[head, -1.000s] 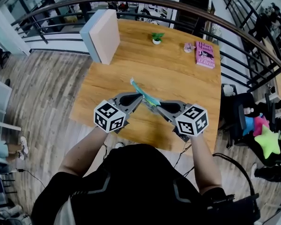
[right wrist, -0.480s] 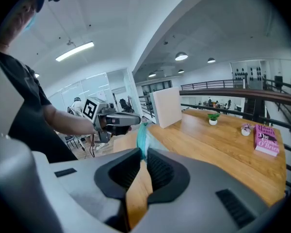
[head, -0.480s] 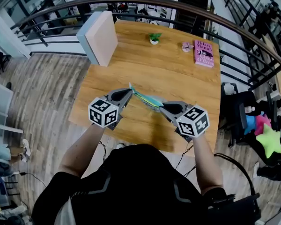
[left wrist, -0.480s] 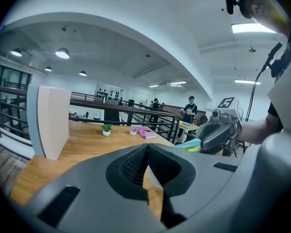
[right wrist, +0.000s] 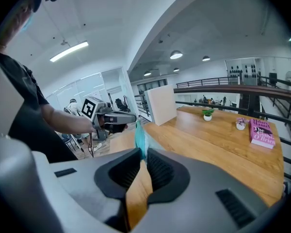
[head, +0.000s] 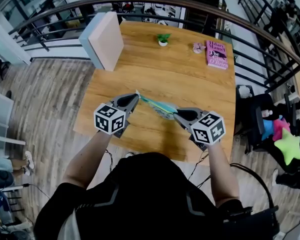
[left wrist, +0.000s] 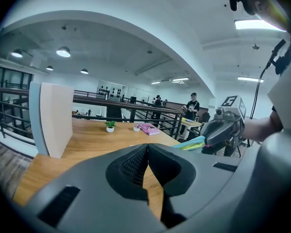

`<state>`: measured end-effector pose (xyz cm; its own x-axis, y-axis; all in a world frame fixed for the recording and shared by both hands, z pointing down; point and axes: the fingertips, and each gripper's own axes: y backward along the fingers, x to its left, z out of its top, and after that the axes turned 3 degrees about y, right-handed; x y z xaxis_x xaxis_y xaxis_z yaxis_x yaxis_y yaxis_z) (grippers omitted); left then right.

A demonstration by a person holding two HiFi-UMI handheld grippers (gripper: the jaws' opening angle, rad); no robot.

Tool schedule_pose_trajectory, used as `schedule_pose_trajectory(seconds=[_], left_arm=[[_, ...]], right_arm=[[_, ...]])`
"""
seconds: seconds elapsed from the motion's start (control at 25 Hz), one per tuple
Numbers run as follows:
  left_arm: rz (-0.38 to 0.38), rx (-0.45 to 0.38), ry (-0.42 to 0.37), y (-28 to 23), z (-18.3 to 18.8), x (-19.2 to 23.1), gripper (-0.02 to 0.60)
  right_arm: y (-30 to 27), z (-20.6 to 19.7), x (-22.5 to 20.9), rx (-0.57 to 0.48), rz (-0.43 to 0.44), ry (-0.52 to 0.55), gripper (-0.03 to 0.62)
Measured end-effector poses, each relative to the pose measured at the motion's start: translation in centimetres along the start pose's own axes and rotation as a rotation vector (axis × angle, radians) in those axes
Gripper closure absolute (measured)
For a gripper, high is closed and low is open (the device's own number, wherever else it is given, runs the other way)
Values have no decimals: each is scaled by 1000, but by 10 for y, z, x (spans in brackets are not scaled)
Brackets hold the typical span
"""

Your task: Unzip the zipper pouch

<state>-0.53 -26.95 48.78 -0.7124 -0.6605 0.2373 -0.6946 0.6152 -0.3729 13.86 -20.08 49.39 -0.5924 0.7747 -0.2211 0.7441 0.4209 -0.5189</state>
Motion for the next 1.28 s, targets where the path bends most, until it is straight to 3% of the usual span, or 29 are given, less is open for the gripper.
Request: schedule_pose_trajectory(seconds=[0.24, 0.68, 0.88, 1.28], left_arm=[[-28, 19, 33, -13, -1, -6, 552], [-4, 99, -118, -85, -3, -9, 552], [41, 56, 1, -106, 6, 0, 551], [95, 306, 99, -115, -126, 0, 551]], right_arm=[[1, -11, -20, 28, -56, -7, 542], [-5, -30, -98, 52, -158, -38, 540], [-11, -28, -130, 15, -180, -8, 540], [-53, -135, -118, 156, -19, -163, 540]])
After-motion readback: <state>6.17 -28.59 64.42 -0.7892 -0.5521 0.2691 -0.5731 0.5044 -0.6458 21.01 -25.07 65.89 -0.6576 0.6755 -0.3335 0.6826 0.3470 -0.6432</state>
